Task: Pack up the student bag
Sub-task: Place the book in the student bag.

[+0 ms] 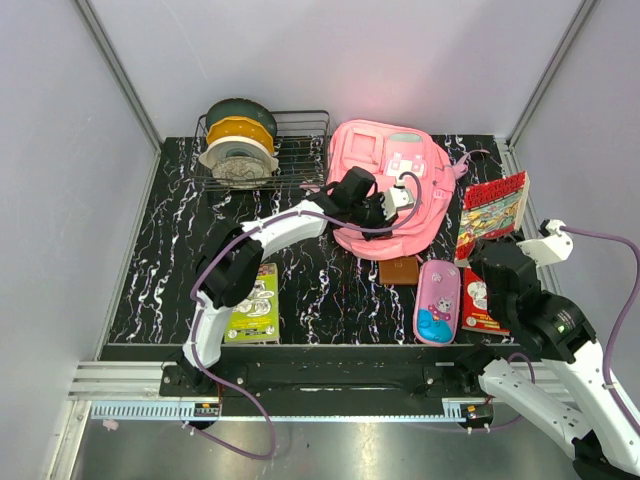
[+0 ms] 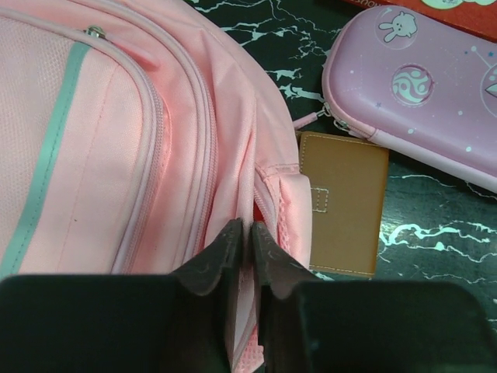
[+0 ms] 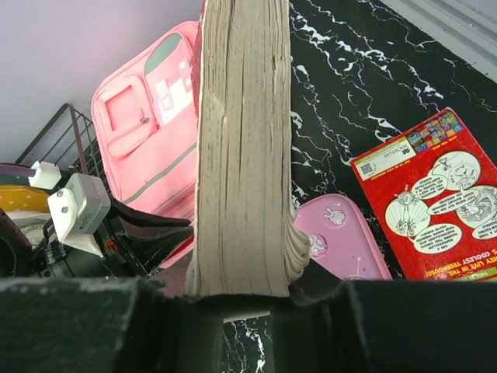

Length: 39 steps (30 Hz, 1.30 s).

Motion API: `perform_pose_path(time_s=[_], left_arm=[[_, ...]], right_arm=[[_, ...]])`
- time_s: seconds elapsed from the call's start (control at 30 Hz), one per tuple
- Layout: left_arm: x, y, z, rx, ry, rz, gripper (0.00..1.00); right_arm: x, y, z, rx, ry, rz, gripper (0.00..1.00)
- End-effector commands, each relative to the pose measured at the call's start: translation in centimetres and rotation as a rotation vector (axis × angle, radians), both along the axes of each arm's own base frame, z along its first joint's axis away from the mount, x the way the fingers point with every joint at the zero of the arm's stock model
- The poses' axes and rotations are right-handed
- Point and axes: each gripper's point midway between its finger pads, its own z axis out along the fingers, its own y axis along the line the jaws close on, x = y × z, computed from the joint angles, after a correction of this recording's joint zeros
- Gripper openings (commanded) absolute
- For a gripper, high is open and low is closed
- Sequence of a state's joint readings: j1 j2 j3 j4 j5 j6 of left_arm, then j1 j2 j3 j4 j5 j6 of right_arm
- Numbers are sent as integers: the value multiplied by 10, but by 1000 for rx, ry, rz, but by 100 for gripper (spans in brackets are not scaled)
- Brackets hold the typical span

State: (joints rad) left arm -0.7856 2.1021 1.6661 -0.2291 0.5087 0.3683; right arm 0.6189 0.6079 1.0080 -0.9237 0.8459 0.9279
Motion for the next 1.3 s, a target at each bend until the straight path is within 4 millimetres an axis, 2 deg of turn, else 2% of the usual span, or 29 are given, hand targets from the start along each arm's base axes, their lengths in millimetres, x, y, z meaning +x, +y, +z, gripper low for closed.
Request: perform_pose_path(time_s=[0.0,0.1,0.27,0.47,0.6,0.63,0.67,0.73,0.83,1.07,1.2,1.27], left_arm=[[-1,-11,21,-50,-12,-41,27],[-1,-11,19,-49,-3,-33,45],[0,-13,12,-44,15,-32,45],[5,-15,4,-31,28,-12,34],[4,-14,0,-21,35,-10,16],[4,-14,0,-18,33,-8,7],[5,-14,1,-17,29,-5,2],[6,-13,4,-18,23,-1,0],[12,-12,20,-36,5,39,0],[24,-9,104,-153,-106,122,0],[31,-5,139,-199,-135,171,0],[34,-3,155,-230,-143,184,0]], right_arm=[[6,0,21,56,-90,-25,1],[5,0,20,60,-92,-24,1],[3,-2,21,60,-98,-29,1],[3,-3,20,56,-96,-31,2],[3,-3,19,54,-93,-31,2],[3,-4,19,55,-95,-33,2],[3,-3,19,57,-95,-32,2],[3,-4,19,53,-94,-32,2],[2,-4,19,58,-96,-33,3],[1,9,3,96,-50,22,2],[-1,25,-8,143,-14,91,2],[-1,30,-7,164,-17,113,2]])
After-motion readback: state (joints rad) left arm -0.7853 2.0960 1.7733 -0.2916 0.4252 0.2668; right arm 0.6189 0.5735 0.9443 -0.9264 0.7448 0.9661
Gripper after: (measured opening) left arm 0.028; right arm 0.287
